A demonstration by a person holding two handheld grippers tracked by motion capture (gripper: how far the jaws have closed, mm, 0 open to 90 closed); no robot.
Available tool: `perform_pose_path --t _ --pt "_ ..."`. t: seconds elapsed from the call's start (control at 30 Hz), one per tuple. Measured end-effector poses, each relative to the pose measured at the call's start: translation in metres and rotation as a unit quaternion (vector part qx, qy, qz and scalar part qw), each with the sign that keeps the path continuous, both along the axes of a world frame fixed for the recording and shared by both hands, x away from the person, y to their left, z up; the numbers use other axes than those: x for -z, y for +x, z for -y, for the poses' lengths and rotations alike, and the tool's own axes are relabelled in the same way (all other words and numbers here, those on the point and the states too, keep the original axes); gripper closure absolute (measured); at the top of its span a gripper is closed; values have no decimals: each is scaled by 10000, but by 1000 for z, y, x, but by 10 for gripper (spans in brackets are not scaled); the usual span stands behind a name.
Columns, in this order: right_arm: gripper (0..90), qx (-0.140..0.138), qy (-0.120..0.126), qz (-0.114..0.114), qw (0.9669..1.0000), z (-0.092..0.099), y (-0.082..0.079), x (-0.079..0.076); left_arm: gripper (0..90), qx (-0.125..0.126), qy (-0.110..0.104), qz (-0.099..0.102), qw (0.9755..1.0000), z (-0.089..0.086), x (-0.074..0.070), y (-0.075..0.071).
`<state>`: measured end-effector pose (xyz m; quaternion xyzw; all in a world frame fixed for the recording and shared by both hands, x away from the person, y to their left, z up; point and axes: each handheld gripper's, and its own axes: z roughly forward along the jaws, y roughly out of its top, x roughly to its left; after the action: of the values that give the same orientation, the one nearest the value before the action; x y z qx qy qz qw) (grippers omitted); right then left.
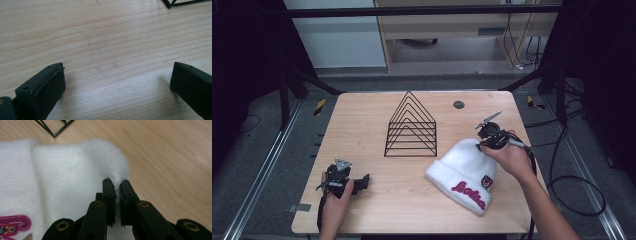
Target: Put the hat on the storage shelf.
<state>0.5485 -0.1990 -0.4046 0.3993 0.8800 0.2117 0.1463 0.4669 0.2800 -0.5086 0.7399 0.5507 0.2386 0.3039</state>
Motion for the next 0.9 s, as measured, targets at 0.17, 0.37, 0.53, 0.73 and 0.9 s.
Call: perform_pose_path --t 0.17,0.37,0.53,0.73,0.9 --pt "849 -151 110 231 9996 -6 -12 -18 0 -1 -2 0 10000 0 0 0" --pt "850 -279 114 427 9986 -14 -20 -35 0 0 0 -1 10000 0 0 0" --pt "851 -381 198 635 9971 -19 -24 -50 0 2 1 -1 10000 0 0 0" --pt "851 -582 294 904 9938 -30 -33 -74 0 -1 -2 -1 10000 0 0 0" --pt "852 -705 353 1036 9915 -36 -41 -85 0 -2 -2 -1 10000 0 0 0"
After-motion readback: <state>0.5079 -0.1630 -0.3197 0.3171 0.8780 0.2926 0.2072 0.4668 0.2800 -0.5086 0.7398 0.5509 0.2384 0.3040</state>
